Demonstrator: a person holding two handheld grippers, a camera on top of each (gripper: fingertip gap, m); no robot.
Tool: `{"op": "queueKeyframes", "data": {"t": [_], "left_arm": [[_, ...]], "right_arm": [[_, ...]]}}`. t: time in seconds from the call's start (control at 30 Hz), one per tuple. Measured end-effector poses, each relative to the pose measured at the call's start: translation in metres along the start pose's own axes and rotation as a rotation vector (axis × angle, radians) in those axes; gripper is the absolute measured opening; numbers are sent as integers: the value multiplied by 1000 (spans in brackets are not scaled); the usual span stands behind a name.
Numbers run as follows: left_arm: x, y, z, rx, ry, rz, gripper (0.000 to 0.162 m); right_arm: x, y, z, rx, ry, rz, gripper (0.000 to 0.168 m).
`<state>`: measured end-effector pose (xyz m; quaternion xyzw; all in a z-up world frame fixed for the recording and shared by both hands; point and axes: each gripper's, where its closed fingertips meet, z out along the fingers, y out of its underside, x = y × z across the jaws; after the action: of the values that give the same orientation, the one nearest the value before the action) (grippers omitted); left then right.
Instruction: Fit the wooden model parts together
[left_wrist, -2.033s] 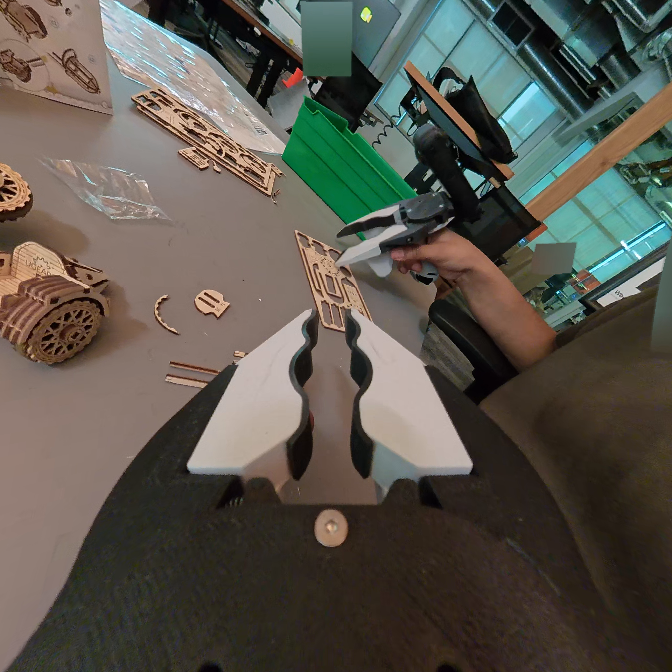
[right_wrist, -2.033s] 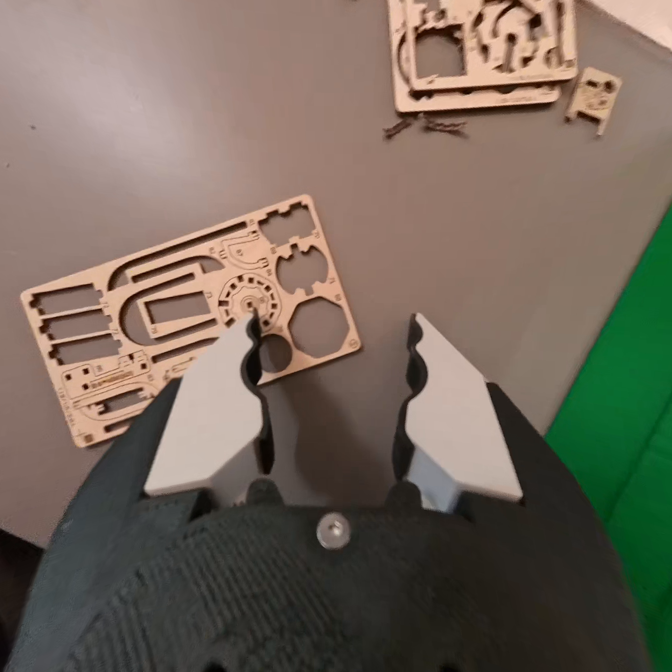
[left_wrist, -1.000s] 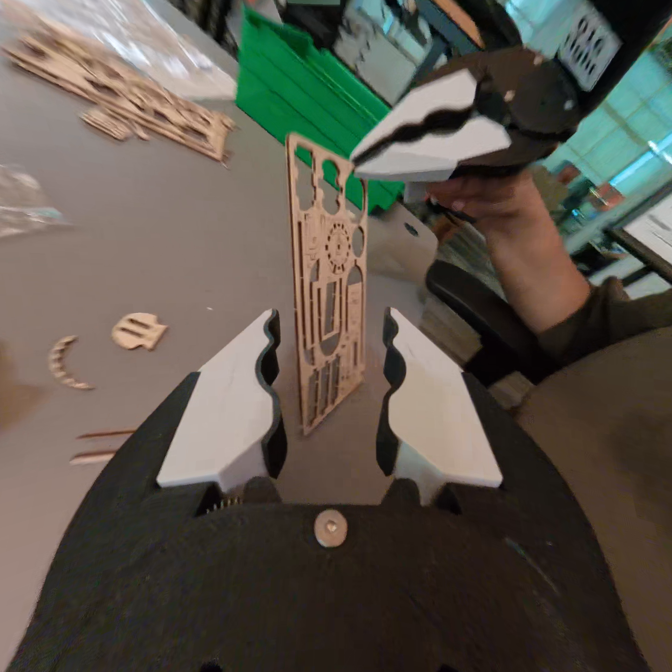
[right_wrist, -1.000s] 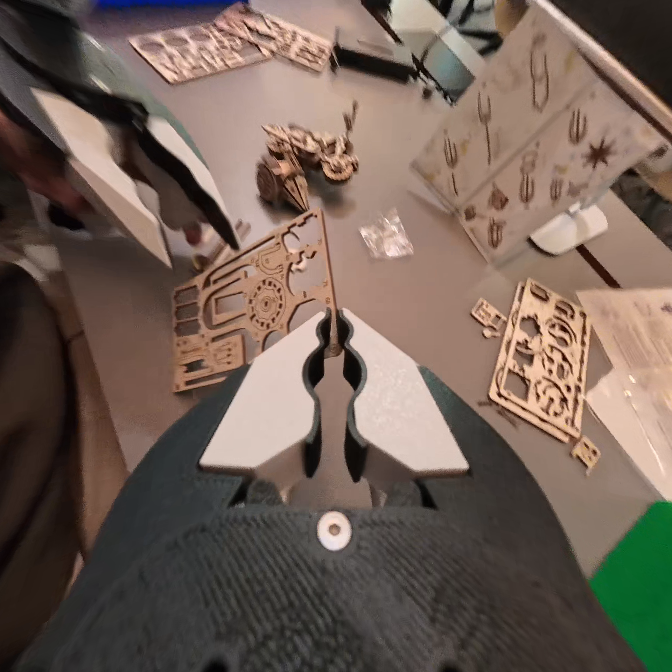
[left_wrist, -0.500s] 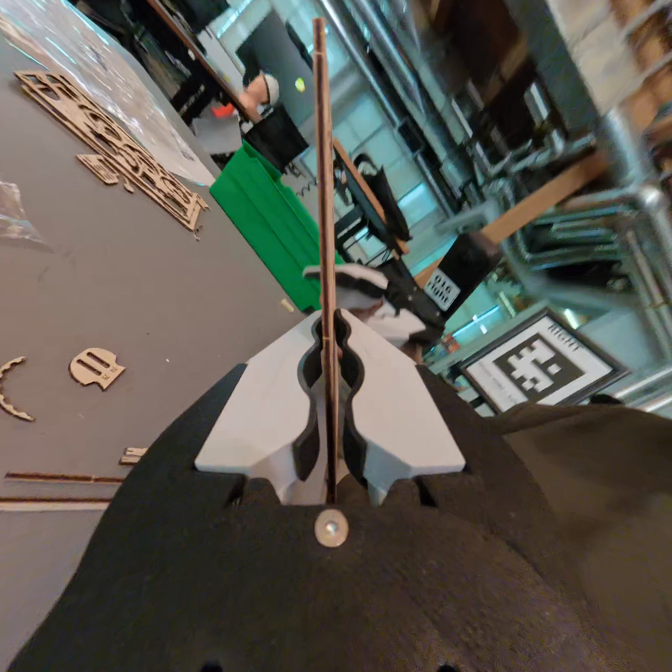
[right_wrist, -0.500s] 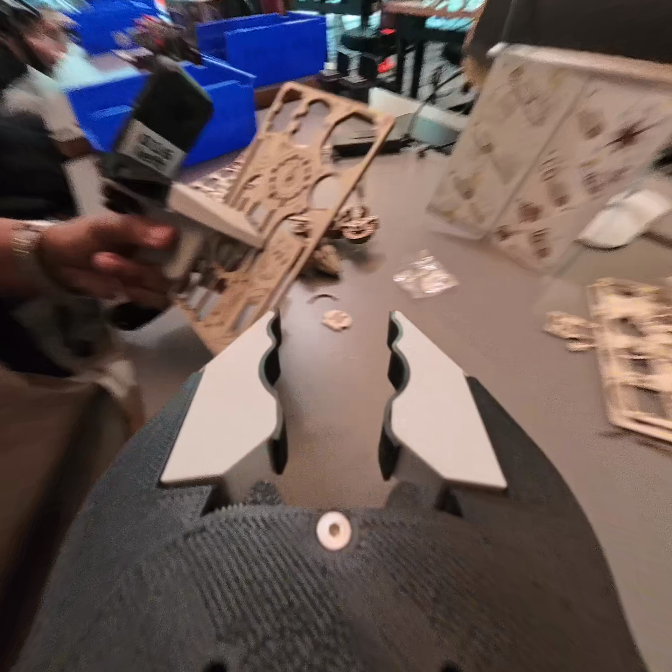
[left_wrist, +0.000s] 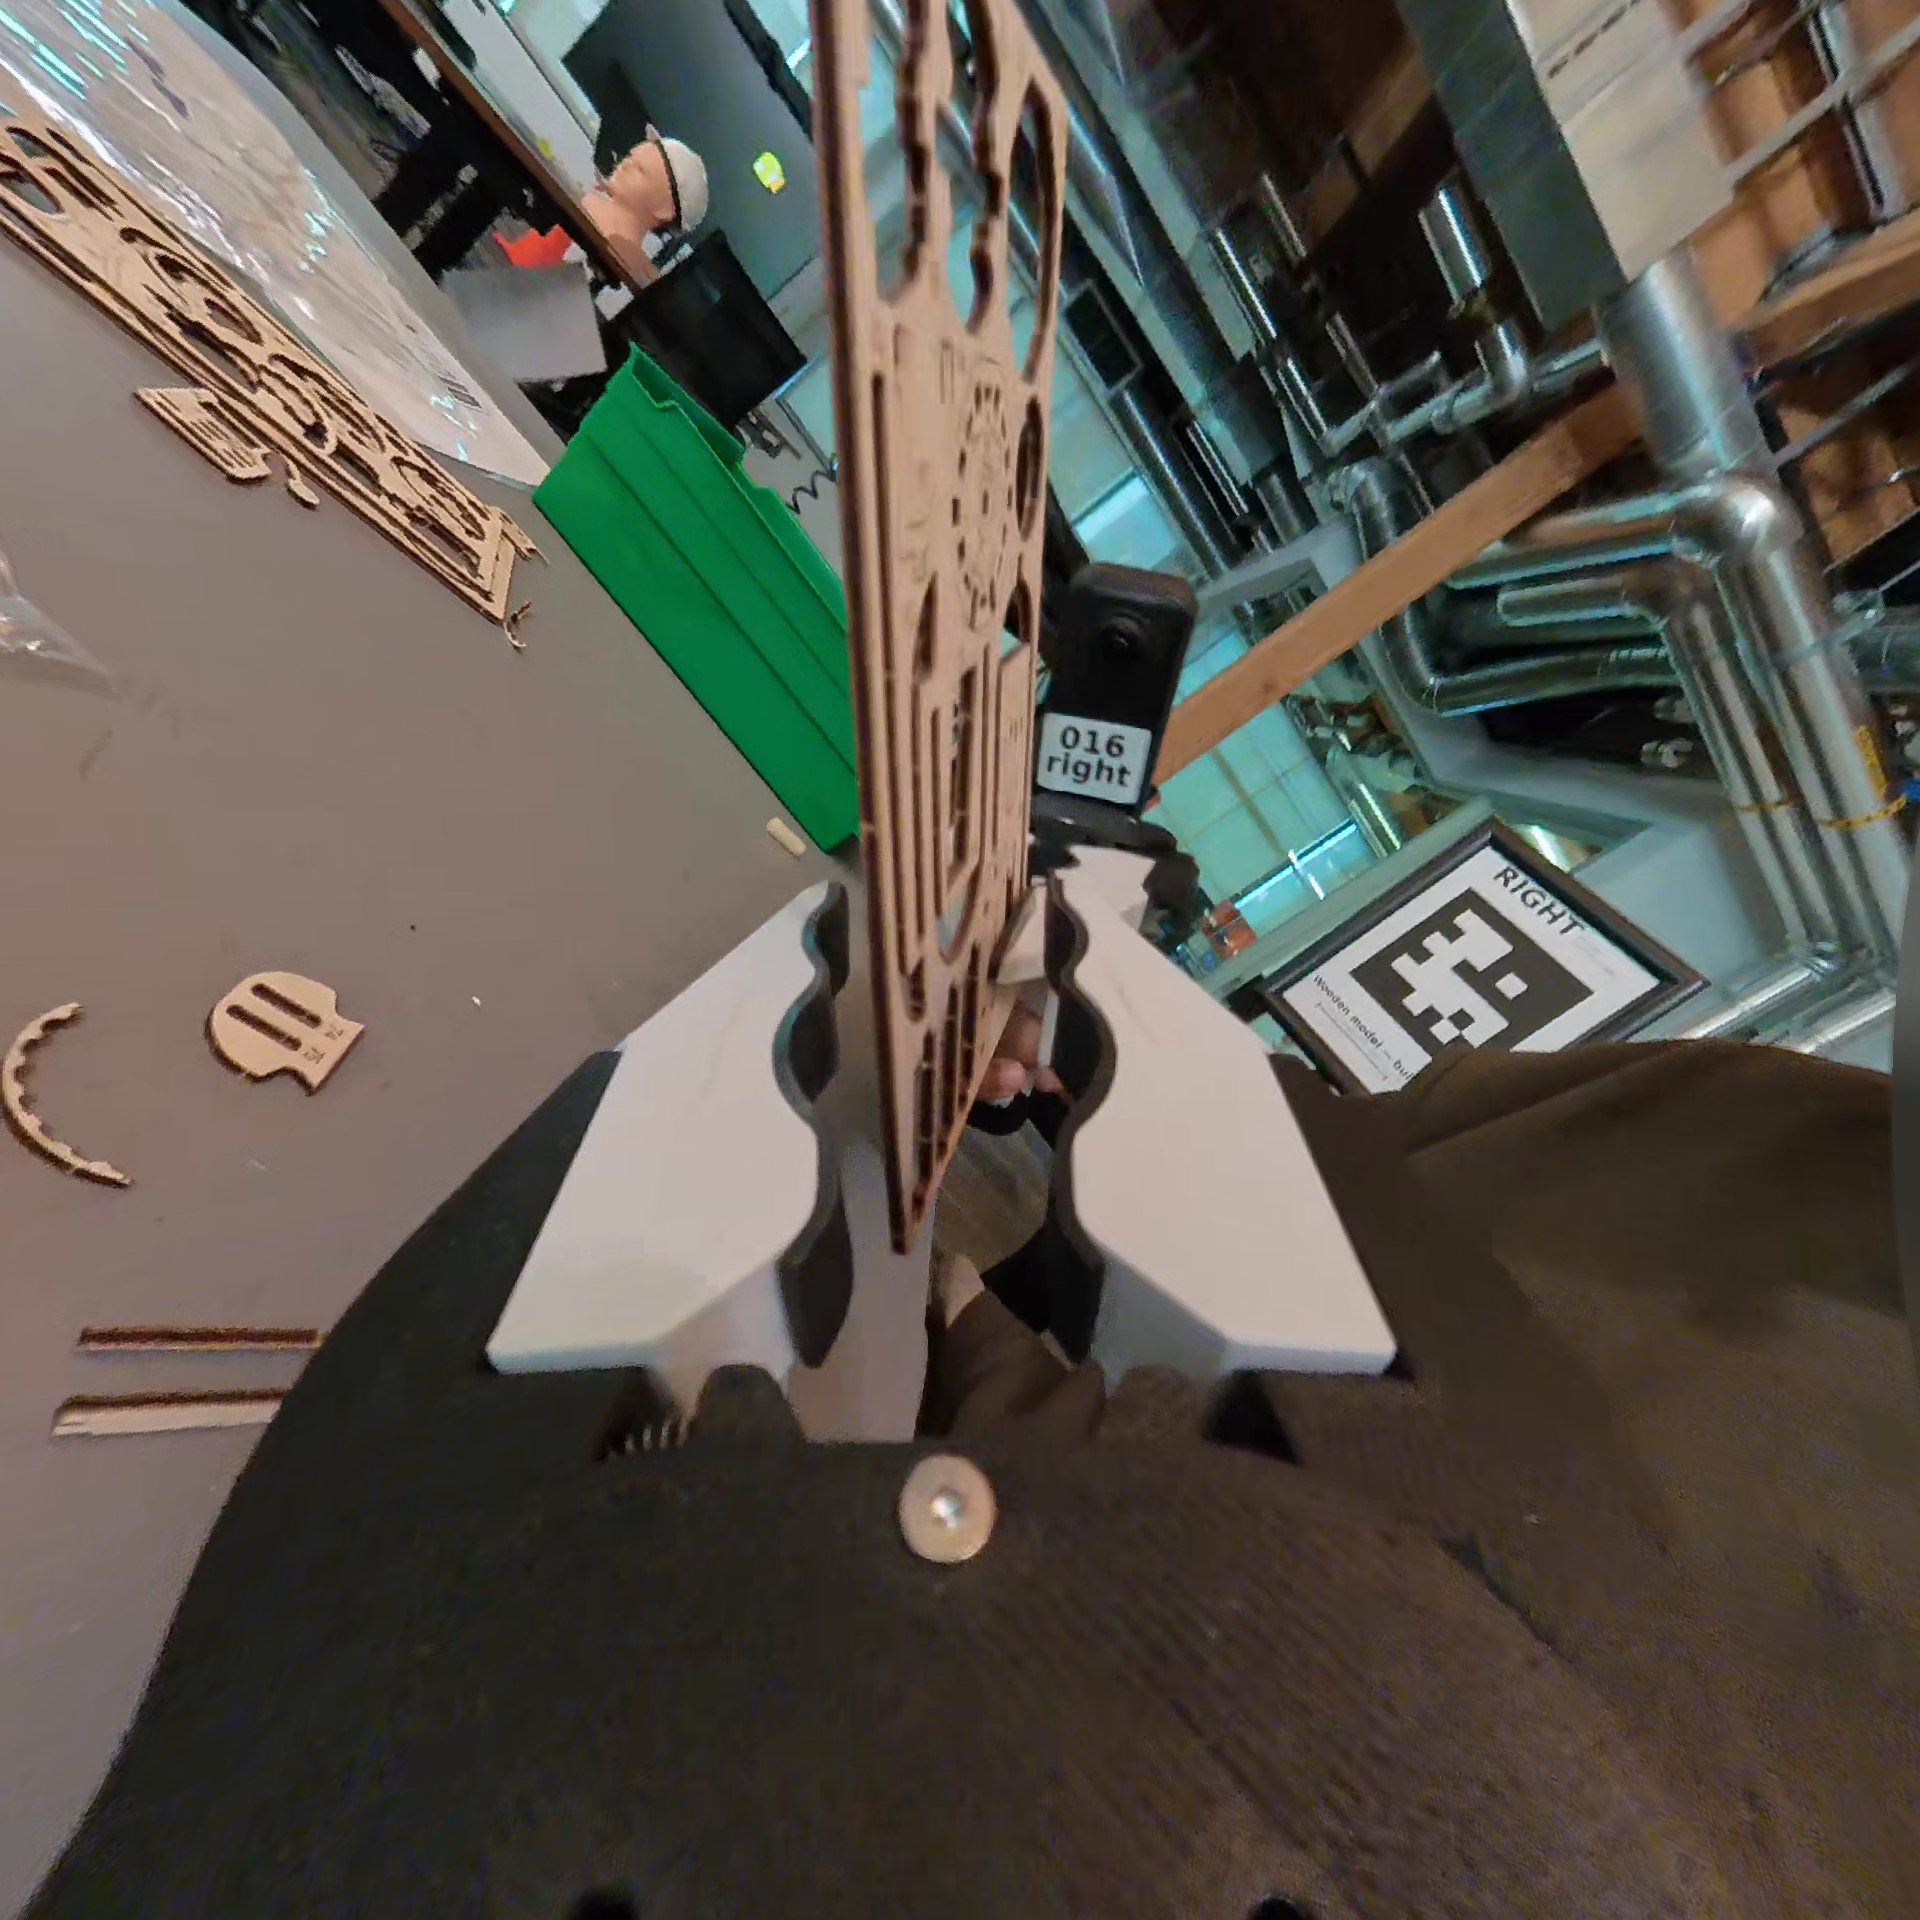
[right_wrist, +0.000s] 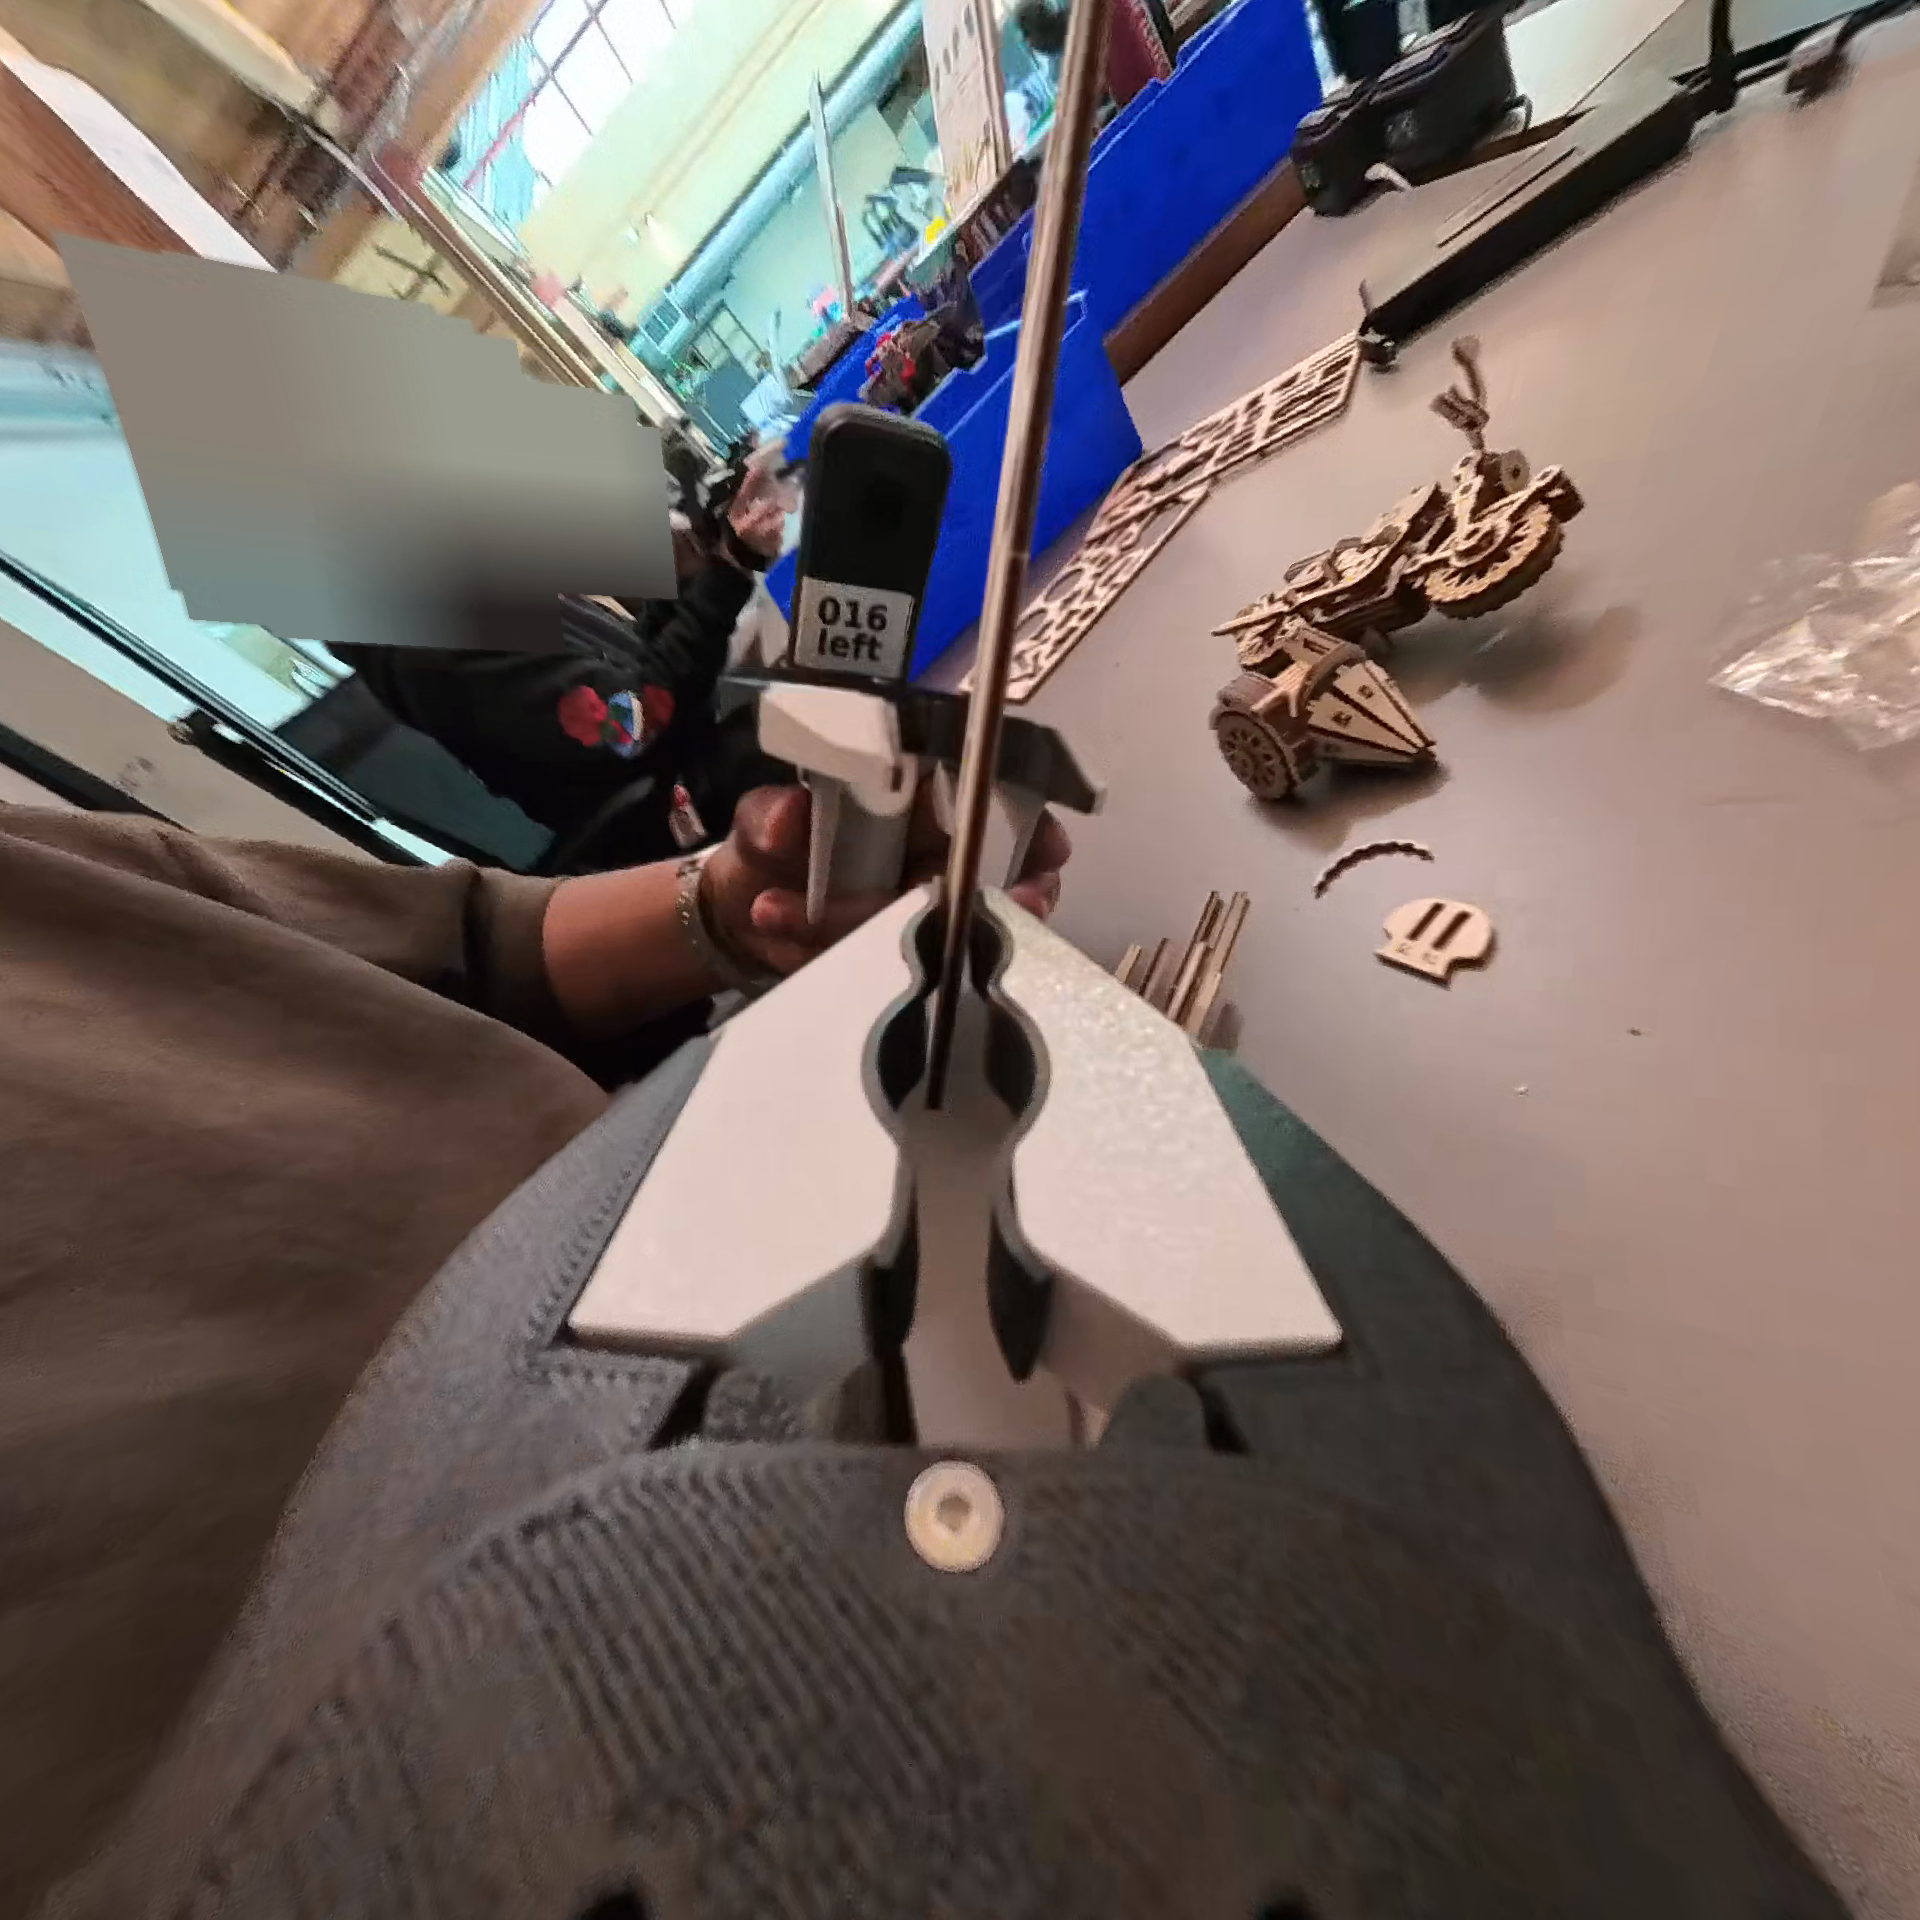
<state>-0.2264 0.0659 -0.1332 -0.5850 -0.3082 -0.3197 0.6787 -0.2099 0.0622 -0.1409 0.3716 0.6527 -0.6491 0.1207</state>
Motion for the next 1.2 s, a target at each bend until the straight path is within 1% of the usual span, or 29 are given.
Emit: {"op": "queueKeyframes", "data": {"t": [0.1, 0.17, 0.3, 0.47, 0.63, 0.7, 0.77, 0.83, 1.07, 1.2], "left_arm": [[5, 7, 3, -23, 30, -6, 7], [8, 7, 3, -5, 57, -46, 5], [4, 4, 1, 19, 57, -78, 2], [-1, 3, -1, 11, 24, -51, 0], [-4, 12, 4, -37, -24, 18, 0], [-3, 16, 6, -51, -40, 48, 0], [-4, 18, 6, -57, -61, 72, 0], [-4, 20, 7, -73, -65, 85, 0], [-4, 25, 9, -95, -95, 137, 1], [-5, 26, 8, -115, -149, 247, 1]], "right_arm": [[-2, 3, 0, -1, -38, 42, 2], [-2, 3, 0, -2, -43, 33, 10], [1, -7, -8, 49, -50, 40, 28], [17, -12, -23, 61, 10, 41, 29], [24, 3, -16, -20, 65, 27, 33], [26, 7, -12, -37, 92, 5, 28], [22, 7, -11, -38, 70, 2, 17], [20, 6, -12, -30, 56, 12, 10], [21, 1, -17, -9, 44, 48, 7], [23, 2, -16, -25, 68, 55, 7]]}}
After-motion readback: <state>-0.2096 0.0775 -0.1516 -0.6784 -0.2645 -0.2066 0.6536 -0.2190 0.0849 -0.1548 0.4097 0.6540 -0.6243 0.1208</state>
